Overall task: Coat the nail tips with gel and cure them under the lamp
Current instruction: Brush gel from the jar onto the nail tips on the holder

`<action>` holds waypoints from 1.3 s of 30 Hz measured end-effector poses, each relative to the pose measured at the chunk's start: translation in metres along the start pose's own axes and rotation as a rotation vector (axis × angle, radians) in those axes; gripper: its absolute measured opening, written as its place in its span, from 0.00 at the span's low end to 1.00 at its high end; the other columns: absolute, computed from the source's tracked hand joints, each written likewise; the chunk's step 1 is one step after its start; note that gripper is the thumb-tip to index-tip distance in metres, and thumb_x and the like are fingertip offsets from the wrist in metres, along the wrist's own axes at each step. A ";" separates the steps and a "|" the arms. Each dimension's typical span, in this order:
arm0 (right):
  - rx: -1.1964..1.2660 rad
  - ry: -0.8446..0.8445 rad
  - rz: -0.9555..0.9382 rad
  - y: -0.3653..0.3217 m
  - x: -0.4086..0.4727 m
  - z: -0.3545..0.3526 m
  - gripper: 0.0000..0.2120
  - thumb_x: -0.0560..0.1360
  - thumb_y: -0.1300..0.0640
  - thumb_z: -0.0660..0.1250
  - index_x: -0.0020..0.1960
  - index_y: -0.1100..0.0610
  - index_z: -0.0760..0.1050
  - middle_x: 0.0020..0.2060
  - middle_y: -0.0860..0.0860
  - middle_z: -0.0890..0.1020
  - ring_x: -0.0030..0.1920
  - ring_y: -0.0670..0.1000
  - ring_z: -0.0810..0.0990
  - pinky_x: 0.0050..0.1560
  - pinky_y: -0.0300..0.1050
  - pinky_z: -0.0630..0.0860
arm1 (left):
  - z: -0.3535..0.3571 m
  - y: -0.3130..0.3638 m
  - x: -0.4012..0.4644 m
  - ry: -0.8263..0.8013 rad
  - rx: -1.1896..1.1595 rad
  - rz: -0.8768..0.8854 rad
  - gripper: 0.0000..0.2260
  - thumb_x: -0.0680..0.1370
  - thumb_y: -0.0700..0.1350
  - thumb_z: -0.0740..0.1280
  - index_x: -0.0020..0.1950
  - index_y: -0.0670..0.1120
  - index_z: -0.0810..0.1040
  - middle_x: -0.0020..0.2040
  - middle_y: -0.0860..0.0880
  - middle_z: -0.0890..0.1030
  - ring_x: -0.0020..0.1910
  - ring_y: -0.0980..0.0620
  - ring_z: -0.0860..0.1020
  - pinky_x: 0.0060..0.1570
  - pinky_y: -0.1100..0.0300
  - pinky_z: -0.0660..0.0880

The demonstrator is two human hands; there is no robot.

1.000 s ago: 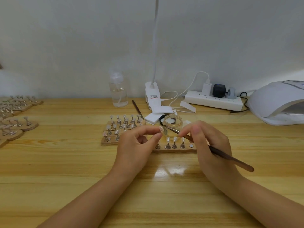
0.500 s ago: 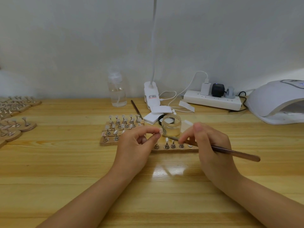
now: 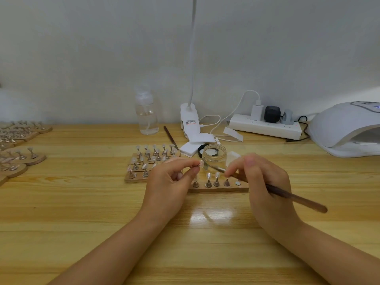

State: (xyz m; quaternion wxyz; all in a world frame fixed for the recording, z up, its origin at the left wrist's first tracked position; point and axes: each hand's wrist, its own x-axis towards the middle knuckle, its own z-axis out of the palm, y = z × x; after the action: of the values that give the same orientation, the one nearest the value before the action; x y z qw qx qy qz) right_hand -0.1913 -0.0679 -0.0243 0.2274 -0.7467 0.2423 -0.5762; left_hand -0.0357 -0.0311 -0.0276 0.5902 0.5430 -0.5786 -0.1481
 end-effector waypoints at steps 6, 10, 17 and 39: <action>-0.025 -0.032 0.003 0.001 0.000 0.001 0.17 0.76 0.51 0.52 0.34 0.48 0.74 0.30 0.46 0.78 0.36 0.44 0.77 0.41 0.39 0.73 | 0.000 -0.001 0.000 -0.008 0.016 0.018 0.16 0.71 0.36 0.70 0.42 0.60 0.78 0.38 0.55 0.80 0.27 0.59 0.67 0.32 0.72 0.67; -0.030 -0.008 -0.027 0.001 0.000 0.000 0.17 0.76 0.52 0.51 0.35 0.48 0.74 0.29 0.48 0.78 0.35 0.45 0.77 0.40 0.42 0.73 | 0.000 -0.001 0.000 -0.006 0.013 0.014 0.16 0.71 0.36 0.70 0.42 0.60 0.78 0.37 0.55 0.79 0.27 0.58 0.67 0.32 0.73 0.66; -0.051 -0.017 -0.025 0.003 0.002 0.001 0.17 0.76 0.51 0.52 0.34 0.50 0.74 0.30 0.44 0.78 0.35 0.45 0.77 0.40 0.48 0.74 | -0.001 0.001 0.000 -0.014 0.031 0.011 0.15 0.71 0.36 0.69 0.42 0.58 0.79 0.39 0.53 0.79 0.26 0.61 0.67 0.32 0.75 0.66; -0.076 0.016 -0.085 0.006 0.001 -0.001 0.20 0.76 0.54 0.51 0.31 0.53 0.75 0.29 0.42 0.76 0.34 0.41 0.74 0.41 0.44 0.71 | -0.001 0.000 -0.001 -0.023 0.070 0.007 0.14 0.71 0.37 0.70 0.42 0.59 0.79 0.38 0.52 0.79 0.28 0.58 0.69 0.38 0.73 0.68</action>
State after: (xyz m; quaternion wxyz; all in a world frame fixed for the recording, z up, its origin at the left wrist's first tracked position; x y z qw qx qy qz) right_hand -0.1931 -0.0731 -0.0268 0.1719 -0.7598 0.2339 -0.5817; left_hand -0.0351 -0.0299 -0.0280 0.5645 0.5596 -0.5923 -0.1319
